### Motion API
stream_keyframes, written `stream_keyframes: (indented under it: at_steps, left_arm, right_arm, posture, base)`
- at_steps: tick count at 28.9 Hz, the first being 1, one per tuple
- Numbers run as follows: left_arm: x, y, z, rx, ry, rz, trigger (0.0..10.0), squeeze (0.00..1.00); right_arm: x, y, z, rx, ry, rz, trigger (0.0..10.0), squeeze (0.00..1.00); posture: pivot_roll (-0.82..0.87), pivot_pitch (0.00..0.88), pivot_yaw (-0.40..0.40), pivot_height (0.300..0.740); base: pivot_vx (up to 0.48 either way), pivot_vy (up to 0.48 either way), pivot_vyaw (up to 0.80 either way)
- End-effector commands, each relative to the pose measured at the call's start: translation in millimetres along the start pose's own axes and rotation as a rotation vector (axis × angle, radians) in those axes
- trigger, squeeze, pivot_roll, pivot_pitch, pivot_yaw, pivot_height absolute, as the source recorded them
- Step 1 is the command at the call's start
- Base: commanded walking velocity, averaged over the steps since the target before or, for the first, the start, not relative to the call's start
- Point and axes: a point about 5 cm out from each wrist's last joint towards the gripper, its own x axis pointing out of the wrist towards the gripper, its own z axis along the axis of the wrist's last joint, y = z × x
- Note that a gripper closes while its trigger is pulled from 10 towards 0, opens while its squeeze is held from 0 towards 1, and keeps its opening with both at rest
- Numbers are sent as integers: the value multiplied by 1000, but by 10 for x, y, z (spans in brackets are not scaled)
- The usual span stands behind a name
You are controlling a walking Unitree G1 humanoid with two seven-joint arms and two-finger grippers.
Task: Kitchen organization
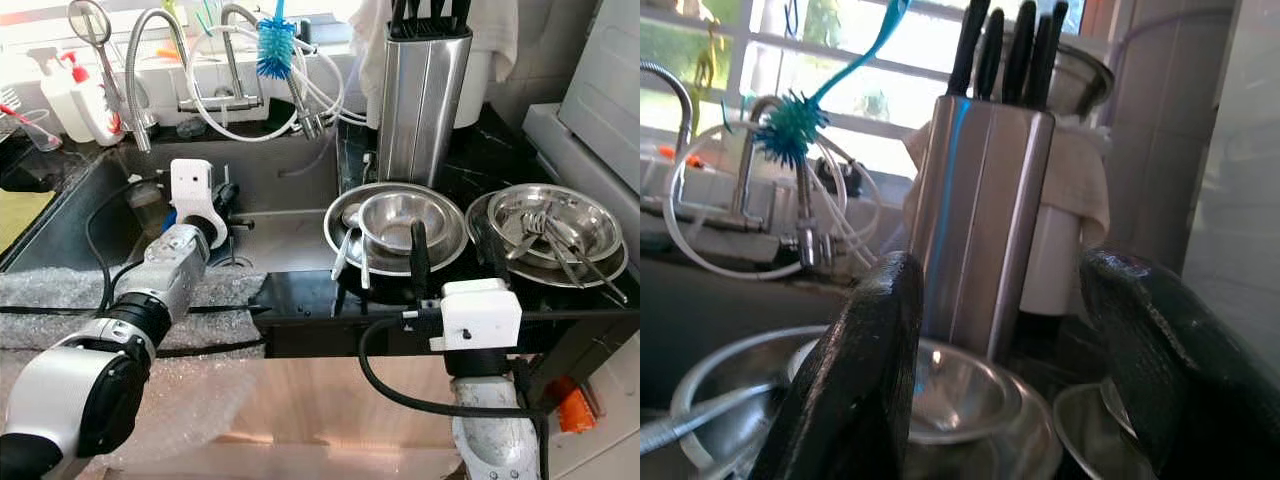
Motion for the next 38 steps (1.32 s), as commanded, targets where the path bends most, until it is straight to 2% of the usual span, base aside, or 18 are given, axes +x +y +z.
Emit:
stream_keyframes:
  at_steps: [1, 9, 14, 18, 19, 22, 34, 35, 36, 37, 38]
  left_arm:
    - [-31, 97, -40, 23, 10, 16, 10000, 0]
    - [-40, 148, -45, 31, 16, 25, 10000, 0]
    - [-22, 169, -4, 3, 4, 37, 10000, 0]
    - [-14, 189, -18, -70, 23, 67, 10000, 0]
    - [-20, 202, -48, -113, 37, 86, 10000, 0]
    - [-32, 214, -90, -140, 54, 101, 10000, 0]
    - [-63, 221, -190, -111, 101, 113, 10000, 0]
    - [-63, 219, -191, -108, 102, 112, 10000, 251]
    - [-63, 219, -191, -108, 102, 112, 10000, 251]
    - [-63, 218, -192, -99, 103, 111, 10000, 647]
    - [-63, 217, -193, -96, 103, 111, 10000, 647]
  right_arm:
    - [-19, -3, -41, 1, 5, -8, 10000, 0]
    - [-59, 17, -159, 8, 30, -21, 10000, 0]
    - [-82, 29, -200, 10, 35, -23, 10000, 0]
    - [-86, 30, -195, 11, 28, -29, 10000, 0]
    - [-84, 35, -181, 11, 23, -31, 10000, 0]
    - [-81, 42, -172, 12, 18, -32, 10000, 0]
    - [-54, 64, -158, 18, 9, -31, 10000, 0]
    - [-52, 65, -158, 19, 9, -30, 10000, 0]
    - [-52, 65, -158, 19, 9, -30, 10000, 0]
    - [-49, 68, -162, 19, 11, -28, 10000, 0]
    - [-48, 69, -164, 19, 11, -28, 10000, 0]
  posture:
    - [-70, 23, 125, 740]
    - [-64, 13, 125, 740]
    - [-64, 17, 125, 740]
    - [-73, 23, 128, 740]
    - [-76, 25, 130, 740]
    - [-78, 29, 130, 740]
    - [-73, 41, 133, 740]
    - [-73, 42, 133, 740]
    - [-73, 42, 133, 740]
    - [-72, 41, 132, 740]
    - [-72, 41, 132, 740]
  base:
    - [0, 0, 0]
    - [0, 0, 0]
    - [0, 0, 0]
    - [0, 0, 0]
    - [0, 0, 0]
    - [0, 0, 0]
    - [0, 0, 0]
    - [0, 0, 0]
    - [0, 0, 0]
    - [0, 0, 0]
    - [0, 0, 0]
